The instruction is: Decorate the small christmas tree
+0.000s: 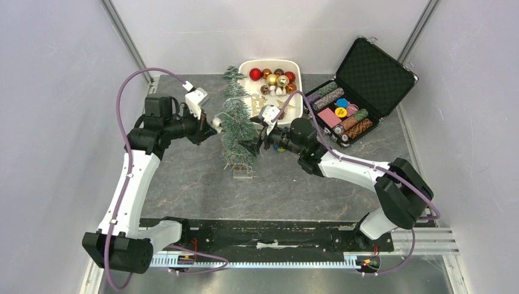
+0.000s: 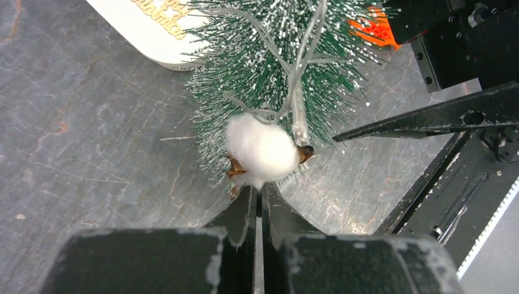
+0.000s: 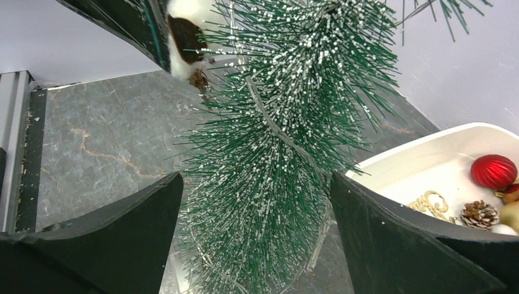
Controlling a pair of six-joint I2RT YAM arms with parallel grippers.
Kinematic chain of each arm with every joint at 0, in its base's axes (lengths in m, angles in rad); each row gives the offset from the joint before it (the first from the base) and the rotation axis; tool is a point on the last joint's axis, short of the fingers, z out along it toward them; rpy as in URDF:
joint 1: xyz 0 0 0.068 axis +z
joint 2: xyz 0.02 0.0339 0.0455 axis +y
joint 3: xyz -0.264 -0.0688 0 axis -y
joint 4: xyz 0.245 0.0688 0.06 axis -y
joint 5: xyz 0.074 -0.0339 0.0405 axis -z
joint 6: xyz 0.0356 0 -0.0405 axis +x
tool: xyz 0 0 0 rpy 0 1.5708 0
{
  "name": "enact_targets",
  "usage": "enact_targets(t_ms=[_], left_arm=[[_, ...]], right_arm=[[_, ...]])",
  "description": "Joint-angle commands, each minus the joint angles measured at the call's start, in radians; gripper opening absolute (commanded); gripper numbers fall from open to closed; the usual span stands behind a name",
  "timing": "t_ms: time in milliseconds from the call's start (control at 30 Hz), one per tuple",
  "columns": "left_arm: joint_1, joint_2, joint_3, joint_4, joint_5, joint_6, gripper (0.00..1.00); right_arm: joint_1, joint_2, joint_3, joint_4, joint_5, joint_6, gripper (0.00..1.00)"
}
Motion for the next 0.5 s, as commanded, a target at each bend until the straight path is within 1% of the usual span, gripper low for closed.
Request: enact_targets(t_ms=[0, 133, 333, 467], left_arm=[[-0.006, 0.003, -0.044, 0.134, 0.066, -0.102, 0.02], [-0.006, 0.030, -0.057, 0.155, 0.087, -0.128, 0.02], [-0.010, 0.029, -0.124, 0.309, 0.094, -0.216, 0.02], [-0.027, 0.032, -0.137, 0.340, 0.079, -0.223, 0.02]], right_arm=[[-0.001, 0.021, 0.047, 0.065, -0.053, 0.001, 0.92], [0.000, 0.030, 0.047, 0.072, -0.071, -0.004, 0.91], [0.000, 0.054, 0.057, 0.092, -0.109, 0.002, 0.89], [0.000, 0.079, 0.070, 0.122, -0.152, 0.014, 0.88]])
